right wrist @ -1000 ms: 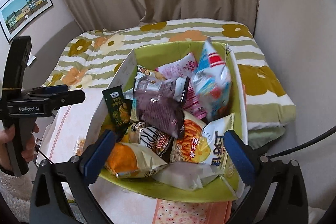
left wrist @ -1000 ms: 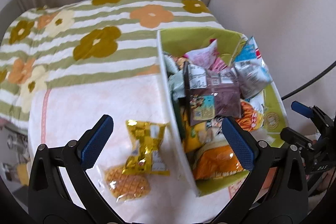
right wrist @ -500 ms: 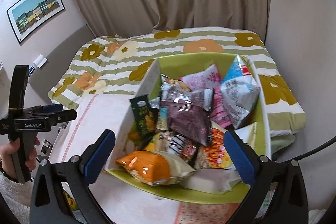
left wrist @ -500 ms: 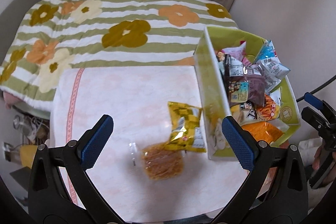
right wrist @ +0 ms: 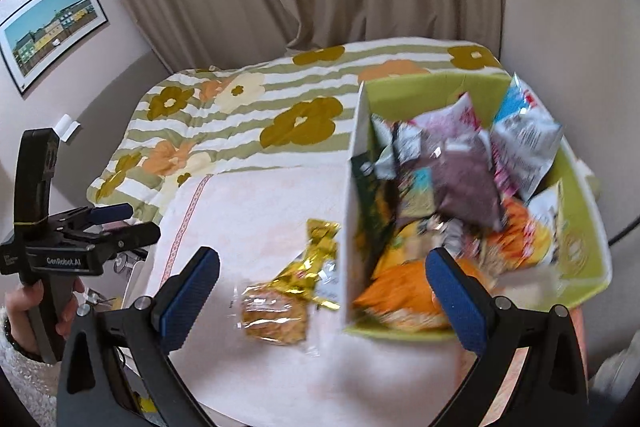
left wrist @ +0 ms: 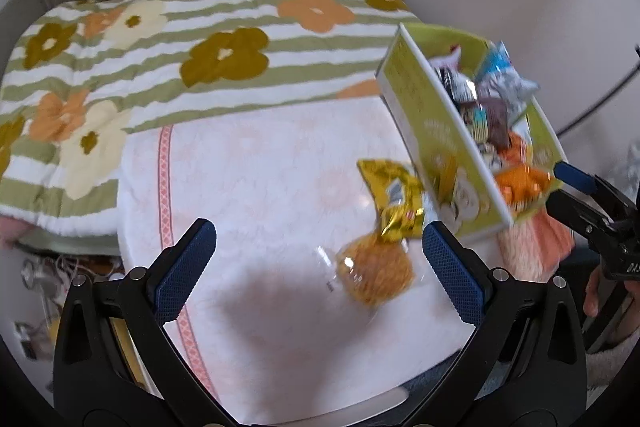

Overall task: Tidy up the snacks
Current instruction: 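Lift both empty tools away from the box toward the remaining snacks, then grasp the clear waffle packet with the left tool while the right tool grasps the yellow-gold bag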

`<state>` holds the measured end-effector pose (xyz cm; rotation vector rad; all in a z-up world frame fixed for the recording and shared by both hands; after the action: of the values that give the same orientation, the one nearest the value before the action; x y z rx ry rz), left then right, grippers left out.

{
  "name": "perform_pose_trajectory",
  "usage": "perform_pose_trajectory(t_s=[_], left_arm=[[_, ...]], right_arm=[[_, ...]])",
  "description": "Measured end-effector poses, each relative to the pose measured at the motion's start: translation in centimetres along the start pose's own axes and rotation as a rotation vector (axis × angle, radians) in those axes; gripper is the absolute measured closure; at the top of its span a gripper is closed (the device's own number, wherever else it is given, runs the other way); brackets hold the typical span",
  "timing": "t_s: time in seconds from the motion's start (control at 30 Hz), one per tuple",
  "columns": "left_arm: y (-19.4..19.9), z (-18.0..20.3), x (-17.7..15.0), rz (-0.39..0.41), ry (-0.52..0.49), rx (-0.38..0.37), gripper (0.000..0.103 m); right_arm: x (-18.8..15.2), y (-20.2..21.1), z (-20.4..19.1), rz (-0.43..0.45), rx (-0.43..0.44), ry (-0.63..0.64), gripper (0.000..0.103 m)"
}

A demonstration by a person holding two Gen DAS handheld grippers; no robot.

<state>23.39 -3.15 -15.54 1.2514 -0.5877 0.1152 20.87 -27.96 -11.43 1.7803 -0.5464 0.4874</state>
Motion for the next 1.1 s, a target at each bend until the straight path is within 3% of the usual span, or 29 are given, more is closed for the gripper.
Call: perform_pose_trajectory(t_s=[0.17, 0.5, 0.73, 0.9, 1.1], left_arm=[[-1.6, -0.1, -1.1, -0.047, -0.120, -0.067, 0.001], [-8.3, 6.1, -5.2, -0.192, -0.587, -0.208, 0.001], [-13.6, 8.2, -7.0, -0.288, -0.687, -0.235, 0.001], [-16.4, 9.1, -7.4, -0.317, -0.729, -0.211, 0.001], [-17.5, 9.5, -7.5, -0.271, -0.771, -0.170, 0.001]], right_arm=[[-2.0, -0.8, -1.4, -0.014, -0.054, -0.050, 0.000], [-6.3, -2.2, 0.1, -0.086, -0.141, -0.132, 0.000], [-9.0, -4.6, 1.6, -0.156, -0.151, -0.135, 0.000], [-10.5, -6.1, 2.1, -0.189, -0.130, -0.161, 0.000], [-11.2, -7.3, 2.1, -0.205, -0.112, -0.186, 0.000]])
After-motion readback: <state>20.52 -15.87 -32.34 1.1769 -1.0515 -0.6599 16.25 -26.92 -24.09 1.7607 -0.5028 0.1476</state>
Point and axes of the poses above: each gripper's, at about its wrist camera, not at the fingertips, and y roughly against the way its jaws point, z to its right, x to its top, the point moved 4 cm from there along -y, roughly the way its jaws point
